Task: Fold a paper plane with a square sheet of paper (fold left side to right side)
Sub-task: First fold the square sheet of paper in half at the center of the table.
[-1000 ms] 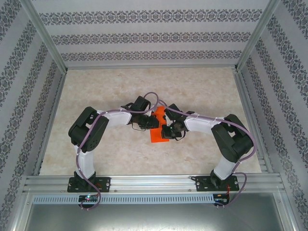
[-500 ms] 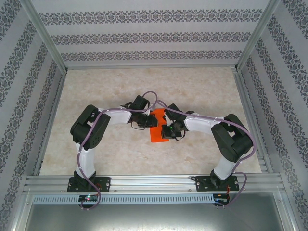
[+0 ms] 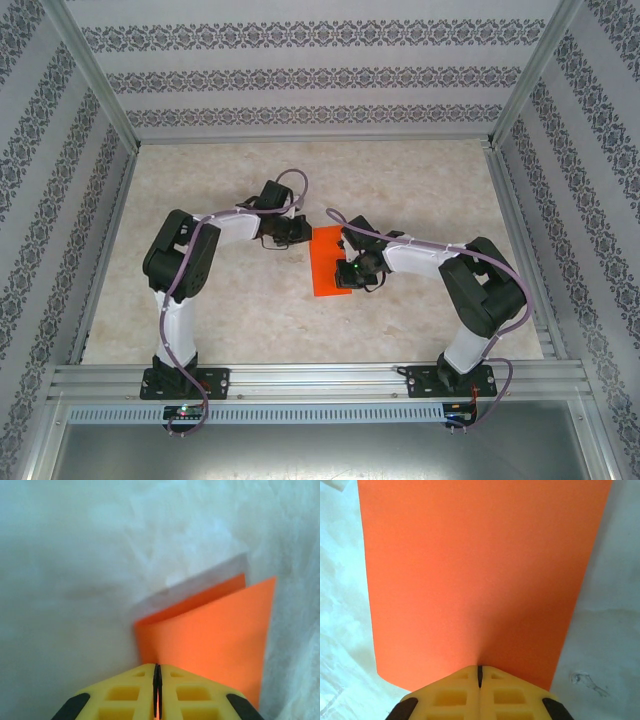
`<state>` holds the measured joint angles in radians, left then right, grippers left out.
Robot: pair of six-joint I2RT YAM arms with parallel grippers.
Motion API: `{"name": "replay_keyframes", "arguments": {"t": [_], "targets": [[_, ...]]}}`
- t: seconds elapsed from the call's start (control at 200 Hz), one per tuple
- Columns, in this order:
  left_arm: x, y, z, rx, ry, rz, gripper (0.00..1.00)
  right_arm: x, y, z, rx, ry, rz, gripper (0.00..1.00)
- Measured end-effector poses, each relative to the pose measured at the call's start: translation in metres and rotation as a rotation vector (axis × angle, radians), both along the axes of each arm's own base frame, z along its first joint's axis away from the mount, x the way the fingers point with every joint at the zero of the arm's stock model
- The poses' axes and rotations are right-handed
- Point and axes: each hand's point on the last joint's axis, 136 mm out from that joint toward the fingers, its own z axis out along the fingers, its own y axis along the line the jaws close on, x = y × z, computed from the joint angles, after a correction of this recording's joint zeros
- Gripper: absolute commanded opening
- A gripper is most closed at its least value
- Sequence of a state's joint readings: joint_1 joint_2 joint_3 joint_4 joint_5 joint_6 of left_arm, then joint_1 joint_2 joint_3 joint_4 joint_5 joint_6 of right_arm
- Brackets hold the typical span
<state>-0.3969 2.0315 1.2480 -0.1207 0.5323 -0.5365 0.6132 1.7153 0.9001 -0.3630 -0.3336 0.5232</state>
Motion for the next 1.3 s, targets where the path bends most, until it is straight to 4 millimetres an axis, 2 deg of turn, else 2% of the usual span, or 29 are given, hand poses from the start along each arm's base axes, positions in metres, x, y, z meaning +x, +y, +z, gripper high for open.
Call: {"name": "replay_keyframes", "arguments": {"t": [0.185,0.34,0.44,0.57,0.664,0.744,0.864,0.939,1.299], "targets": [[0.014,0.016,0.002,0.011,-0.016,0.037,0.14,0.0,0.0,0.0,0.001,0.0,0.0,0.04],[0.004,0.015,0.013,-0.014,-0.019,0.022,0.15,0.0,0.0,0.0,0.001,0.0,0.0,0.04],[-0.012,0.008,0.028,-0.048,-0.032,-0.011,0.14,0.0,0.0,0.0,0.001,0.0,0.0,0.04],[-0.029,-0.022,0.04,-0.107,-0.052,-0.093,0.14,0.0,0.0,0.0,0.001,0.0,0.0,0.04],[-0.04,-0.041,0.035,-0.131,-0.036,-0.137,0.14,0.0,0.0,0.0,0.0,0.001,0.0,0.04],[-0.044,-0.049,0.024,-0.138,-0.014,-0.15,0.14,0.0,0.0,0.0,0.0,0.001,0.0,0.04],[-0.044,-0.047,0.002,-0.119,0.027,-0.132,0.13,0.0,0.0,0.0,-0.001,0.002,0.0,0.04],[-0.044,-0.046,-0.005,-0.107,0.034,-0.126,0.13,0.0,0.0,0.0,-0.001,0.002,0.0,0.04],[-0.035,-0.041,-0.006,-0.097,0.014,-0.103,0.11,0.001,0.001,0.0,-0.003,0.004,0.001,0.04]]}}
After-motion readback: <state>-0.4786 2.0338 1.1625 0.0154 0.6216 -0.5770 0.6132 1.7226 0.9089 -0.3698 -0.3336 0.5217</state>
